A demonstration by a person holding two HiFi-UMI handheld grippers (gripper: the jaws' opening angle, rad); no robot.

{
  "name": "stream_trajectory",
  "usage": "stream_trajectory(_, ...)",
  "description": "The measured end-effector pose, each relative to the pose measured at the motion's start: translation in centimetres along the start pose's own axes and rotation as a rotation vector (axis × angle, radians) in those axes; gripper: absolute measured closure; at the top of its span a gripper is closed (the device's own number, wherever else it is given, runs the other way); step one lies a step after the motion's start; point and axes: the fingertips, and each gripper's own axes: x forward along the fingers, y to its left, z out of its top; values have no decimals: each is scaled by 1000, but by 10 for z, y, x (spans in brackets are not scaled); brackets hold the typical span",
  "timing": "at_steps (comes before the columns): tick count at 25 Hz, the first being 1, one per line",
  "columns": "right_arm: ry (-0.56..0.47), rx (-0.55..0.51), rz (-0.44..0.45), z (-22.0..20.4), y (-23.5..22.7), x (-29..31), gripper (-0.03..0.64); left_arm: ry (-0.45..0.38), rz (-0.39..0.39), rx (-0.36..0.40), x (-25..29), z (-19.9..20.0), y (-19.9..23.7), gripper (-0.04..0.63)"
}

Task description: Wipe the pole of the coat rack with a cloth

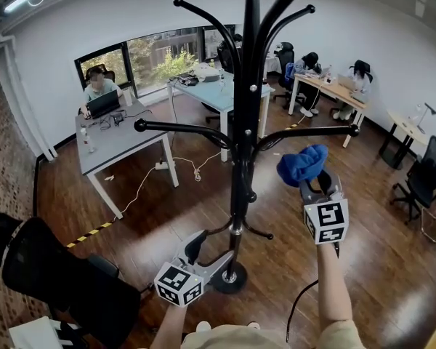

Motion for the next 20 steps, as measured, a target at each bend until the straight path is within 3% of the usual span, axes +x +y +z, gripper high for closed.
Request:
stream_trajectory(4, -41, 88, 19, 0, 50, -24, 480, -9, 17, -5, -13, 2, 11, 258)
stream_trajectory(10, 31, 57, -21, -14, 116, -51, 480, -36, 63, -6, -50, 10, 33, 258)
stream_trajectory(15, -10, -57, -74, 28, 189, -47, 479, -49, 94, -7, -89, 10, 62, 259)
stream_trajectory(20, -40, -55, -222, 83, 205, 11, 479, -51, 100, -10, -117, 13, 80, 261)
